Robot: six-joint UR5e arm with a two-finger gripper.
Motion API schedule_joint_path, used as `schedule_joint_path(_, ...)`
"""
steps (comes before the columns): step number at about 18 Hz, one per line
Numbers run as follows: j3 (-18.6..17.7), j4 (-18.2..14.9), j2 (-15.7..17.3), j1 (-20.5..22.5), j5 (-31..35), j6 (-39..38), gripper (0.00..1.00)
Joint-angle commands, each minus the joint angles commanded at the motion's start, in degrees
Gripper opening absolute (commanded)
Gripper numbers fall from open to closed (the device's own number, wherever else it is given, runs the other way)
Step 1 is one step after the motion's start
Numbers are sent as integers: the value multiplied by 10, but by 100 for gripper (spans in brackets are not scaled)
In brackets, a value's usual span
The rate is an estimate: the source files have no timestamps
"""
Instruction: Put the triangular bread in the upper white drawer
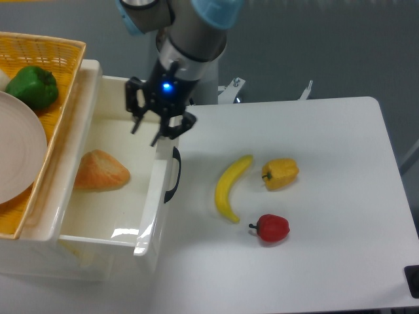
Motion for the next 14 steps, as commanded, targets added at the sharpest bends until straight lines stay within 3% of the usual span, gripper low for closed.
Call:
schedule_joint_path(2,1,2,-4,14,2,1,79)
schedule_joint_path(7,3,18,-23,22,48,7,81)
schedule_joint_path(9,5,23,-23,24,66,7,100)
schedule_joint_path(14,6,38,-32,26,121,7,100)
